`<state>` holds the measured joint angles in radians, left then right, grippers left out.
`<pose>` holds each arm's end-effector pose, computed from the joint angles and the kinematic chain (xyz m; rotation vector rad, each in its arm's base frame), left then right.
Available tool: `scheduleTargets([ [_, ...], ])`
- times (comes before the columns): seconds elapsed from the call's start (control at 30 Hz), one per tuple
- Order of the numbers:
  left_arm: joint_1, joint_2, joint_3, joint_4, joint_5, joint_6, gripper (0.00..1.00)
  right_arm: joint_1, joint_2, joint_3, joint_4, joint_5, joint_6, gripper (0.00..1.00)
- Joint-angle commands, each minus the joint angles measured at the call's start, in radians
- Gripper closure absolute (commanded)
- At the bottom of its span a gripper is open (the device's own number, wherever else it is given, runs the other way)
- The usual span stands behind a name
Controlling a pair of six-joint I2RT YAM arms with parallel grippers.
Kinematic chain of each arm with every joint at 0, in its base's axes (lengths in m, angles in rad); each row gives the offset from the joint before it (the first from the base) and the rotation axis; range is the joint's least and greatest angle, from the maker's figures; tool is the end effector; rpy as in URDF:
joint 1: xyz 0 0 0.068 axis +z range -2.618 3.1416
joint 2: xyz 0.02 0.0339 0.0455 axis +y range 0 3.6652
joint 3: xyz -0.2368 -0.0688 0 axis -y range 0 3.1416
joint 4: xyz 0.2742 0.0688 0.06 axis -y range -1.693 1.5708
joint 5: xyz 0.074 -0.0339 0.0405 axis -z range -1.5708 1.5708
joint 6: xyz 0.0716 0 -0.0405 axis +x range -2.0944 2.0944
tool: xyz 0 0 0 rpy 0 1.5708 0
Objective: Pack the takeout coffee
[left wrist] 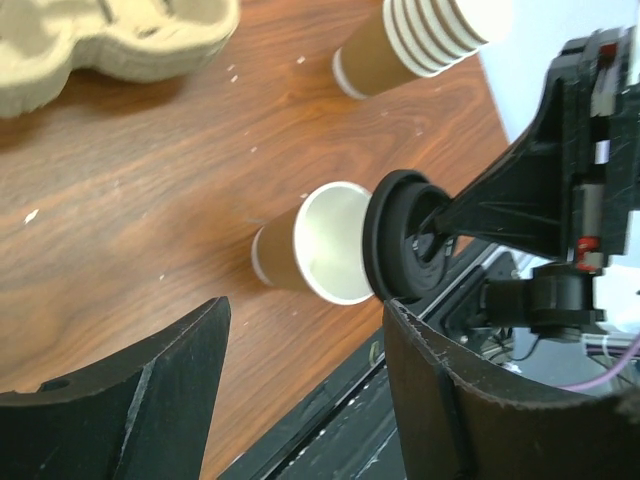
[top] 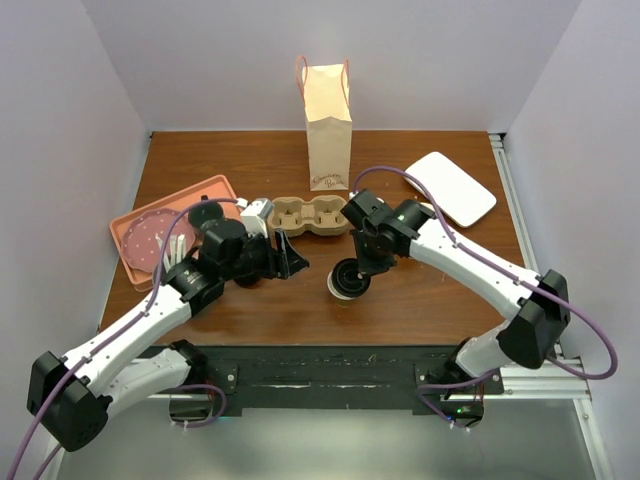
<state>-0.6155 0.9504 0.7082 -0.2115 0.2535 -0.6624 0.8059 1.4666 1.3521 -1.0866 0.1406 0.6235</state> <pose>0.2278 -0.1831 0.2358 0.1219 2.1741 -1.0310 0.2337 0.2290 0.2422 -0.2156 2.7570 0.1918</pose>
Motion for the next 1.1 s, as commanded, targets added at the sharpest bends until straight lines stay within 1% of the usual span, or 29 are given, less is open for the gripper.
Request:
scheduleTargets([
  [0.0,0.005,-0.004,-0.015,-0.005,-0.026,0.026,0.33,0.003,0.027,0.058,-0.033,0.017,-0.021,1.00],
  [0.2,0.003,-0.009,-0.004,-0.017,-0.043,0.050,0.33,0.004,0.067,0.064,-0.021,0.005,-0.022,1.00],
  [0.63,0.003,0.013,0.007,-0.015,-0.034,0.070,0.33,0.004,0.156,0.107,-0.018,-0.004,-0.038,1.00],
  [0.87,0.003,0.011,0.017,-0.028,-0.046,0.080,0.33,0.004,0.178,0.101,-0.038,-0.016,-0.045,1.00],
  [1.07,0.003,0.011,0.020,-0.029,-0.048,0.080,0.32,0.003,0.202,0.143,-0.068,0.003,-0.056,1.00],
])
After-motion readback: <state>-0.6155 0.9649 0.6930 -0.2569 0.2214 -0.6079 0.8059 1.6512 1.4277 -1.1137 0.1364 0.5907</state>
